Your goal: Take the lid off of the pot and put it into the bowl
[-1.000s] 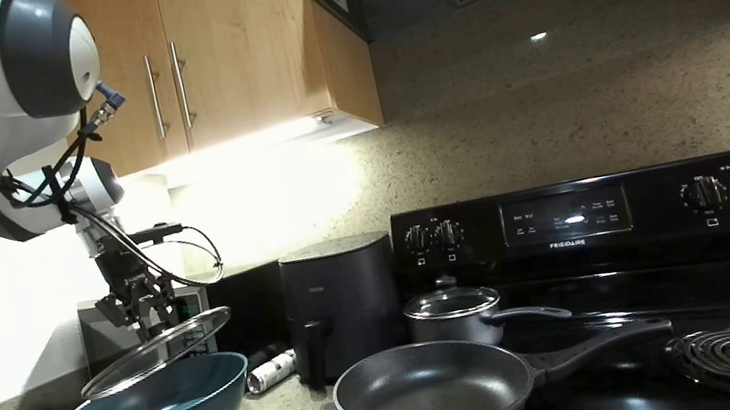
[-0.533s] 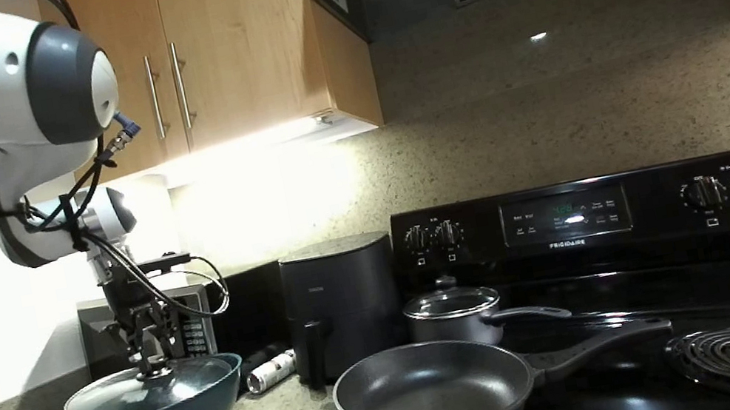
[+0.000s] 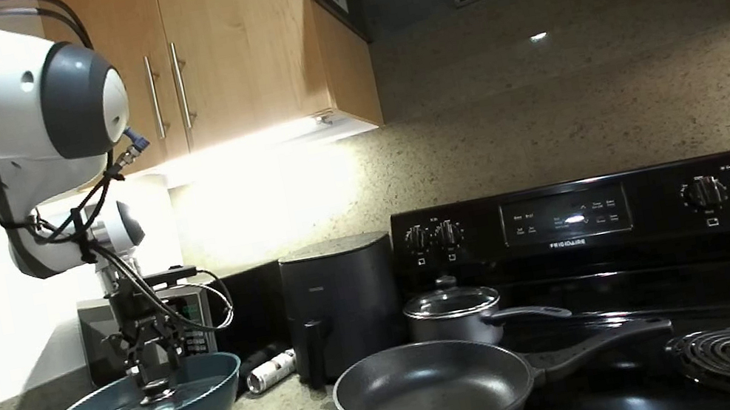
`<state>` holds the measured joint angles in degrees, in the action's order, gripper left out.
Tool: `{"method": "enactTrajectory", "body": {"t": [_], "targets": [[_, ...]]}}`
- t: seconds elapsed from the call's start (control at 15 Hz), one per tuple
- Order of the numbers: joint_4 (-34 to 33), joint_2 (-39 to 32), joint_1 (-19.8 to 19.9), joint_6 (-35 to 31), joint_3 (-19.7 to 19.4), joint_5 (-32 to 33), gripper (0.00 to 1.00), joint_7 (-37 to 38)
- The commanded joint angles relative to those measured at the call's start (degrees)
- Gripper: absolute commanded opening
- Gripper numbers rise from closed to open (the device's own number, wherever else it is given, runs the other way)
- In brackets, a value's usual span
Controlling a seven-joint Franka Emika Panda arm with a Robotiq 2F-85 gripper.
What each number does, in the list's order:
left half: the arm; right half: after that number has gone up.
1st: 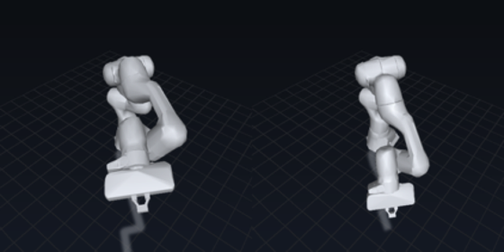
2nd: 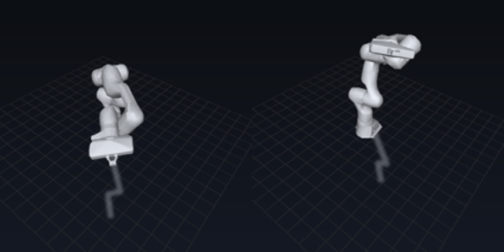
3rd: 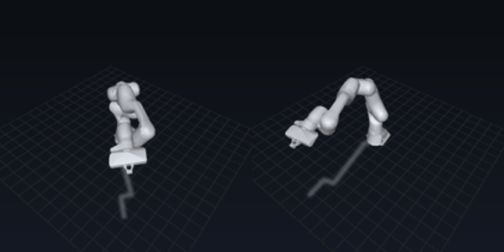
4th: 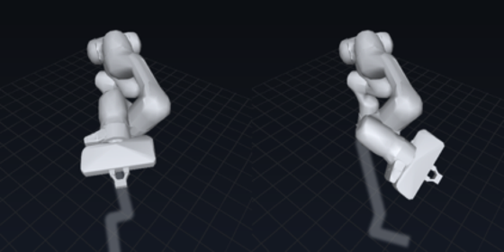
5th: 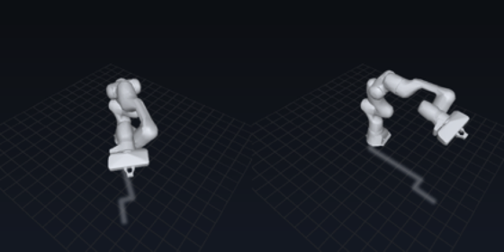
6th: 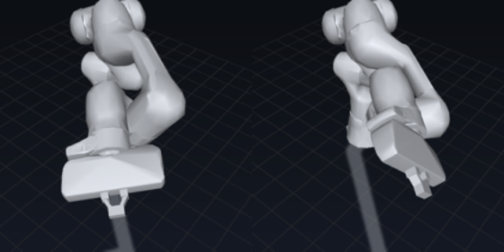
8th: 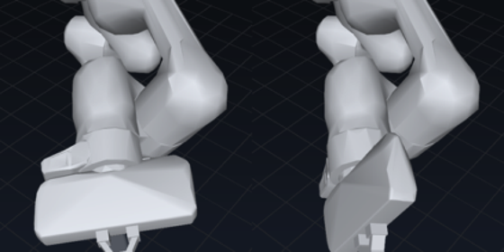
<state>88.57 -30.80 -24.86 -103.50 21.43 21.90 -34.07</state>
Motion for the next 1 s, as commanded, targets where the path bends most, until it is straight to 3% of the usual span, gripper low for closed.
{"method": "enactTrajectory", "body": {"t": [0.0,0.07,0.13,0.27,0.93], "targets": [[-0.36,1.25,-0.07,-1.81,-0.7,-0.14,0.99,-0.77],[-1.35,-0.08,-0.68,-0.21,-0.9,-0.35,1.0,-0.22],[-1.64,-0.08,-0.7,-0.23,-1.0,-0.34,0.9,-0.22],[-1.68,-0.2,-0.73,-0.21,-1.11,-0.32,1.0,-0.21],[-1.68,-0.42,-0.77,-0.21,-1.12,-0.32,1.0,-0.2]]}}
